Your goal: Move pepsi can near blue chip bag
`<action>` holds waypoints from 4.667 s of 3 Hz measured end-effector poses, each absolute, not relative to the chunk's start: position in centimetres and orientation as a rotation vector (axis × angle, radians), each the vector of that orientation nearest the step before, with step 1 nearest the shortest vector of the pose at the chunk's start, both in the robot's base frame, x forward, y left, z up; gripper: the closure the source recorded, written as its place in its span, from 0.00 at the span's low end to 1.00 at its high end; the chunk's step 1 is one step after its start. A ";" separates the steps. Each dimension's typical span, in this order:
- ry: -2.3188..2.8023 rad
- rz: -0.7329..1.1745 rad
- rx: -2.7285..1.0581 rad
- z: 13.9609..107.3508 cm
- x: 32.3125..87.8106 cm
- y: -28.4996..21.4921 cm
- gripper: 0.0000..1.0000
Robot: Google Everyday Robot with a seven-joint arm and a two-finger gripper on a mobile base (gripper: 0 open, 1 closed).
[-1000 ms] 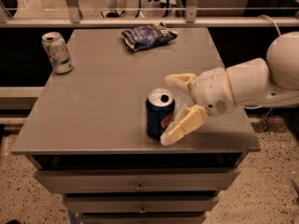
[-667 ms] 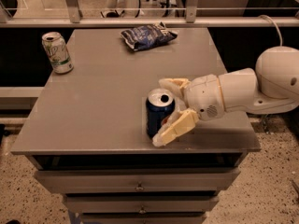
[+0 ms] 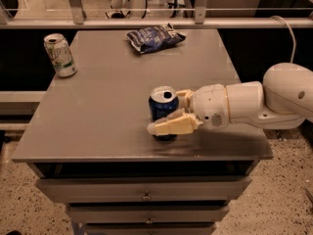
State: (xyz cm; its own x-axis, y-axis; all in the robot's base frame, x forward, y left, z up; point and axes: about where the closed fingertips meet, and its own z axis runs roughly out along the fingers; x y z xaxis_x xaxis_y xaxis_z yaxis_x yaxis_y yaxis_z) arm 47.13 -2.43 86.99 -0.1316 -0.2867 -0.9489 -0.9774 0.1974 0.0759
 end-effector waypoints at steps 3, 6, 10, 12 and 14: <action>1.576 0.805 -1.111 91.5 49.6 -9.0 1.00; 1.591 0.693 -1.080 92.0 57.0 -11.0 1.00; 1.616 0.499 -0.840 89.1 80.0 -7.9 0.99; 1.589 0.444 -0.734 89.8 82.3 -10.5 0.46; 1.560 0.434 -0.678 89.0 84.1 -11.9 0.00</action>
Offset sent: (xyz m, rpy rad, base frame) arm 0.0420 -0.1177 0.0732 -0.0042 -0.1801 -0.2750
